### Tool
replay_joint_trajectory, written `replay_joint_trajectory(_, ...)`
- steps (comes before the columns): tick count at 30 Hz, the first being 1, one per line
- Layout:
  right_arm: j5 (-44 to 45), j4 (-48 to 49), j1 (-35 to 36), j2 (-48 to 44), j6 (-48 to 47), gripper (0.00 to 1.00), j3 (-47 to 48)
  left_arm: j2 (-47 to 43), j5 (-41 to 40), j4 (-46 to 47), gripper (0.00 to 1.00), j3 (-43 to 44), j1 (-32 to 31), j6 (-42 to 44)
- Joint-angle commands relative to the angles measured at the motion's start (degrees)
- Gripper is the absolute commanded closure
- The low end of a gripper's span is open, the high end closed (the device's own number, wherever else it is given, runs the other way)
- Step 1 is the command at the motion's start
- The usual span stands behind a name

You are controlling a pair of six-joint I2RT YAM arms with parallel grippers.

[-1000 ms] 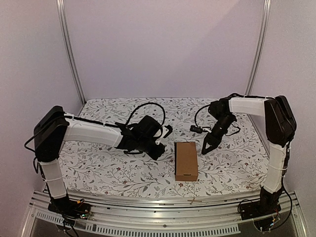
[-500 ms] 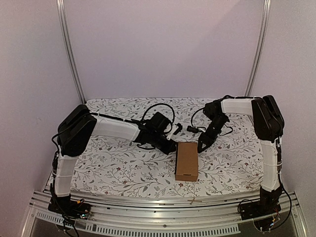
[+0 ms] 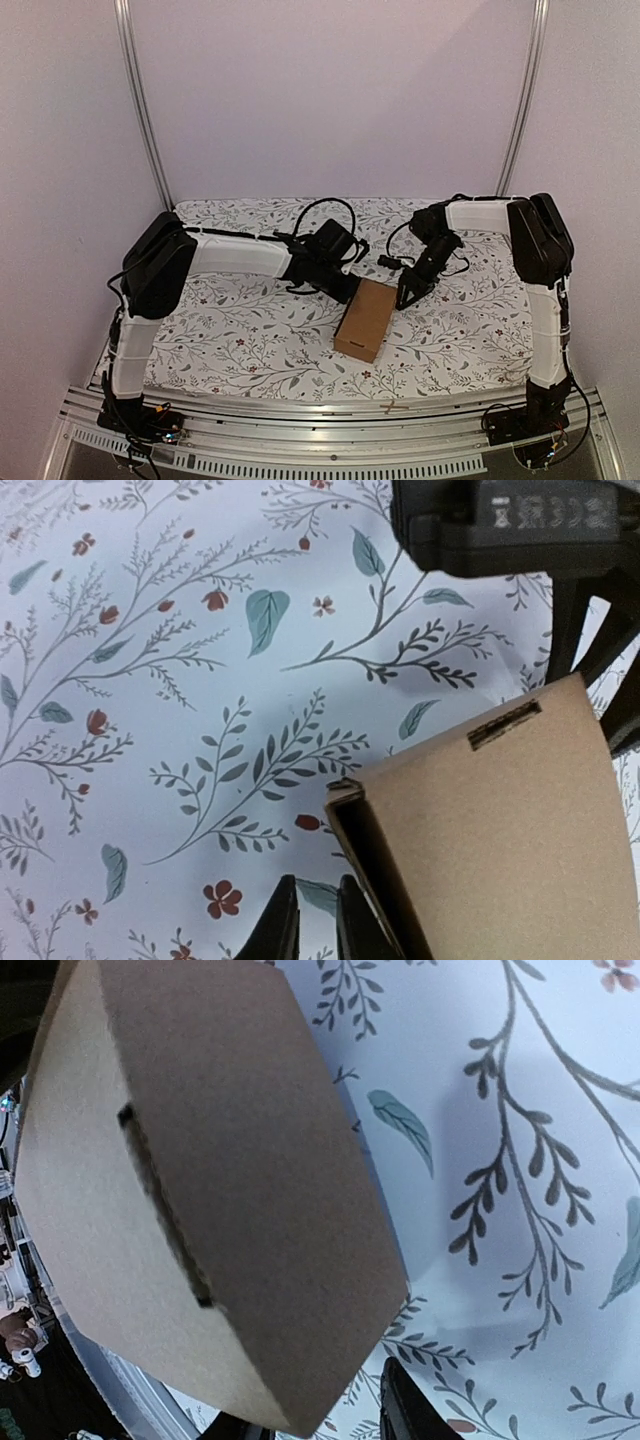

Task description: Fold the paper box

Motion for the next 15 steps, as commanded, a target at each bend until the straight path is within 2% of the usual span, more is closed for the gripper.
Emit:
replay_joint_trajectory(1,1.8,2.5,-3.5,-8.0,1.2,0.64,-3.5,-9.4,-6.0,-4.4,0.82,-1.3,0.6,1.5)
replay_joint_trajectory(7,3.9,1.9,-6.6,-19.4,0.7,0.55,-5.7,-19.2,-10.2,-6.9,0.66,-4.2,4.2,3.9)
replay_joint_trajectory(10,3.7,1.4,-7.4,-23.8,0.8,0.54,-4.9,-22.5,-11.0,-8.8,0.62,-4.5,5.8,4.2)
replay_joint_trajectory(15,8.0,1.3,-8.6,-31.8,0.2,0.51,-2.5,-29.3,-13.7,-10.6,0.59,-5.8,6.7,4.9)
